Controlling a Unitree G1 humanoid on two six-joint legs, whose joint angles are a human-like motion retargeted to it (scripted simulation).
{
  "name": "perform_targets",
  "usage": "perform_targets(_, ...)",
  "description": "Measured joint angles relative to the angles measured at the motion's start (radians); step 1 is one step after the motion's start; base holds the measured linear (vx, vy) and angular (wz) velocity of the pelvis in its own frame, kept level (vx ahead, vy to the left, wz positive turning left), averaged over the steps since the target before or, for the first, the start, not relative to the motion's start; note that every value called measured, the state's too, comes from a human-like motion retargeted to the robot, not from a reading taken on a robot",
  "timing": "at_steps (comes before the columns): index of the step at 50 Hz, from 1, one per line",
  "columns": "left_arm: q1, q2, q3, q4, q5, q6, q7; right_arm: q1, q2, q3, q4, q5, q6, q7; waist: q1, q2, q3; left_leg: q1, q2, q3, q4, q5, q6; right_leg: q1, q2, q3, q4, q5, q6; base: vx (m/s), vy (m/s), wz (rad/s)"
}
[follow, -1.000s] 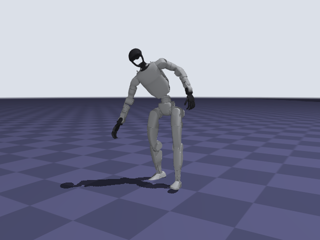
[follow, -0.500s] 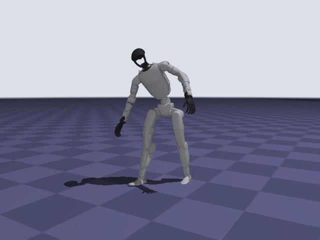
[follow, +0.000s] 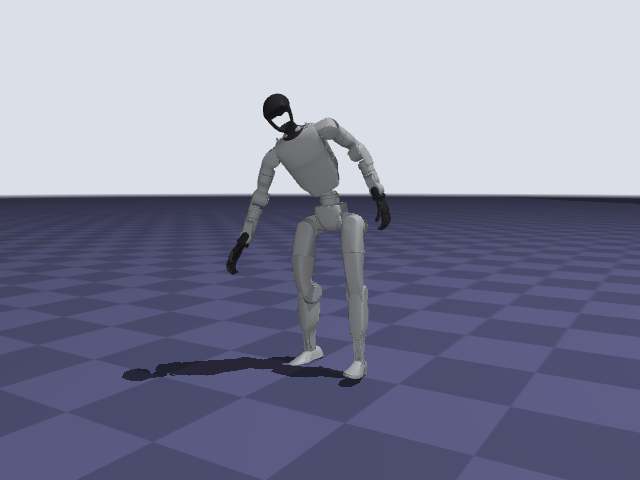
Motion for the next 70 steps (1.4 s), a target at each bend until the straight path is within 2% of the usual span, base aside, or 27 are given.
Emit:
perform_targets(3, -0.01, -0.004, 0.016, 0.039, 0.001, 0.002, 0.012, -0.012, 0.018, -0.001, 0.007, 0.023, -0.005, 0.017, 0.039, -0.035, -0.013, -0.032, 0.026, 0.082, 0.0, -0.006, -0.015, 0.025, 0.015, 0.007, 0.016, -0.032, -0.004, 0.51, 0.08, -0.41)
perform_targets(6, -0.018, -0.005, 0.028, 0.088, -0.02, 0.007, 0.022, -0.014, 0.05, 0.0, 0.019, 0.043, -0.011, 0.022, 0.063, -0.065, -0.047, -0.013, 0.059, 0.098, 0.0, 0.047, -0.011, 0.051, 0.043, 0.033, 0.04, -0.06, -0.022, 0.54, 0.13, -0.59)
perform_targets(8, -0.054, -0.008, 0.03, 0.14, -0.032, 0.008, 0.029, -0.021, 0.07, 0.008, 0.028, 0.061, -0.015, 0.027, 0.06, -0.074, -0.061, 0.021, 0.083, 0.096, 0.0, 0.061, -0.003, 0.058, 0.059, 0.048, 0.085, -0.063, -0.061, 0.54, 0.18, -0.4)
perform_targets(10, -0.076, 0.0, 0.031, 0.19, 0.003, -0.01, 0.018, 0.001, 0.103, -0.006, 0.033, 0.064, -0.025, 0.054, 0.041, -0.085, -0.086, 0.053, 0.102, 0.099, 0.023, 0.029, 0.008, 0.01, 0.054, 0.065, 0.252, -0.084, -0.118, 0.54, 0.19, -0.01)
perform_targets(12, -0.154, 0.006, 0.032, 0.218, 0.003, 0.01, 0.035, 0.0, 0.1, 0.011, 0.028, 0.079, -0.022, 0.058, 0.0, -0.046, -0.072, 0.108, 0.134, 0.069, 0.0, 0.02, 0.001, -0.021, 0.098, 0.101, 0.346, -0.059, -0.178, 0.46, 0.19, 0.4)
perform_targets(13, -0.183, 0.015, 0.035, 0.221, 0.015, 0.012, 0.042, 0.006, 0.103, 0.01, 0.028, 0.079, -0.022, 0.066, -0.021, -0.033, -0.07, 0.126, 0.145, 0.056, 0.0, 0.012, -0.001, -0.055, 0.113, 0.117, 0.412, -0.067, -0.182, 0.44, 0.15, 0.62)
perform_targets(17, -0.284, 0.088, 0.059, 0.133, 0.004, -0.001, 0.086, 0.031, 0.107, 0.001, 0.031, 0.063, -0.018, 0.077, -0.091, -0.007, -0.075, 0.155, 0.157, 0.011, 0.007, -0.004, -0.001, -0.185, 0.109, 0.084, 0.481, -0.091, -0.16, 0.43, 0.09, 0.65)
perform_targets(20, -0.368, 0.145, 0.079, 0.021, -0.085, -0.022, 0.129, 0.017, 0.089, 0.018, 0.042, 0.07, -0.009, 0.061, -0.124, 0.007, -0.059, 0.177, 0.144, -0.007, 0.005, -0.017, 0.01, -0.224, 0.093, 0.034, 0.296, -0.023, -0.138, 0.41, 0.02, 0.38)
perform_targets(23, -0.427, 0.198, 0.089, -0.079, -0.169, -0.051, 0.154, 0.012, 0.083, 0.015, 0.057, 0.081, 0.0, 0.05, -0.155, -0.009, -0.032, 0.213, 0.096, -0.025, 0.023, -0.054, 0.027, -0.237, 0.06, 0.023, 0.072, 0.094, -0.061, 0.47, -0.05, 0.46)
perform_targets(25, -0.452, 0.227, 0.092, -0.131, -0.212, -0.064, 0.159, 0.019, 0.085, 0.002, 0.063, 0.085, 0.004, 0.051, -0.173, -0.016, -0.015, 0.24, 0.069, -0.041, 0.041, -0.084, 0.032, -0.242, 0.036, 0.006, -0.051, 0.137, -0.005, 0.5, -0.14, 0.5)
perform_targets(28, -0.469, 0.256, 0.097, -0.183, -0.25, -0.071, 0.156, 0.043, 0.095, -0.025, 0.062, 0.088, 0.006, 0.051, -0.169, 0.0, -0.013, 0.265, 0.083, -0.05, 0.053, -0.115, 0.007, -0.265, 0.061, -0.043, -0.144, 0.093, 0.001, 0.51, -0.28, 0.36)
perform_targets(30, -0.464, 0.256, 0.095, -0.204, -0.262, -0.071, 0.15, 0.065, 0.095, -0.039, 0.06, 0.092, 0.004, 0.043, -0.177, 0.014, -0.017, 0.28, 0.067, -0.075, 0.062, -0.13, 0.009, -0.258, 0.037, -0.066, -0.151, 0.092, 0.001, 0.57, -0.13, 0.74)
perform_targets(35, -0.387, 0.172, 0.071, -0.193, -0.288, -0.055, 0.117, 0.066, 0.051, -0.037, 0.071, 0.086, 0.01, 0.012, -0.22, 0.076, -0.016, 0.302, 0.029, -0.117, 0.118, -0.111, 0.022, -0.206, -0.051, -0.092, -0.106, 0.218, -0.001, 0.55, -0.13, 0.66)
perform_targets(40, -0.226, 0.062, -0.035, -0.122, -0.306, -0.019, 0.057, 0.008, 0.004, -0.005, 0.066, 0.063, 0.02, -0.011, -0.224, 0.124, -0.022, 0.286, 0.019, -0.092, 0.139, -0.056, 0.015, -0.182, -0.046, -0.066, -0.065, 0.18, -0.003, 0.49, -0.2, -0.16)
perform_targets(45, -0.072, 0.008, -0.106, -0.031, -0.193, 0.003, -0.074, -0.04, -0.002, 0.012, 0.026, 0.047, 0.006, 0.002, -0.167, 0.115, -0.03, 0.247, 0.004, -0.101, 0.036, -0.049, -0.011, -0.135, 0.004, -0.032, -0.096, 0.148, 0.001, 0.44, -0.2, -0.62)
perform_targets(50, 0.018, -0.021, -0.069, 0.016, -0.122, -0.001, -0.106, -0.07, -0.016, 0.016, -0.001, 0.044, -0.004, 0.012, -0.086, 0.083, -0.011, 0.147, -0.02, -0.109, 0.0, -0.026, -0.002, -0.085, 0.014, 0.005, -0.093, 0.105, 0.001, 0.39, -0.08, -0.54)
perform_targets(53, 0.041, -0.026, -0.04, 0.016, -0.122, -0.005, -0.091, -0.078, -0.028, 0.019, -0.002, 0.048, -0.007, 0.009, -0.04, 0.06, 0.0, 0.07, -0.021, -0.058, 0.0, -0.007, -0.004, -0.052, 0.012, 0.016, -0.085, 0.077, 0.001, 0.38, -0.01, -0.35)
perform_targets(57, 0.046, -0.025, -0.006, 0.004, -0.117, -0.008, -0.072, -0.088, -0.029, 0.018, 0.007, 0.052, -0.009, 0.008, 0.004, 0.028, 0.001, -0.019, 0.003, 0.061, 0.0, 0.014, -0.019, -0.014, 0.019, 0.029, -0.06, 0.028, 0.001, 0.4, 0.03, -0.33)
perform_targets(61, 0.026, -0.014, 0.025, 0.0, -0.1, -0.005, -0.037, -0.094, 0.012, 0.015, 0.025, 0.068, -0.014, 0.006, 0.037, -0.01, -0.017, -0.03, 0.039, 0.093, 0.0, 0.065, -0.012, 0.019, 0.042, 0.065, -0.014, -0.046, -0.003, 0.47, 0.09, -0.56)
perform_targets(65, -0.058, 0.01, 0.034, 0.04, -0.062, -0.005, 0.018, -0.086, 0.081, 0.024, 0.039, 0.099, -0.019, 0.015, 0.044, -0.048, -0.041, 0.034, 0.079, 0.117, 0.0, 0.084, 0.005, 0.029, 0.069, 0.114, 0.064, -0.09, -0.051, 0.48, 0.12, -0.55)
perform_targets(68, -0.17, 0.04, 0.036, 0.095, 0.033, -0.009, 0.046, -0.059, 0.121, 0.022, 0.033, 0.106, -0.025, 0.05, 0.005, -0.038, -0.038, 0.096, 0.106, 0.109, 0.0, 0.052, -0.007, -0.001, 0.097, 0.148, 0.206, -0.107, -0.131, 0.44, 0.14, 0.09)
perform_targets(70, -0.233, 0.069, 0.045, 0.104, 0.104, -0.011, 0.071, -0.026, 0.136, 0.015, 0.019, 0.092, -0.028, 0.071, -0.033, -0.019, -0.039, 0.124, 0.124, 0.087, 0.0, 0.044, -0.015, -0.047, 0.117, 0.158, 0.307, -0.134, -0.162, 0.4, 0.1, 0.52)
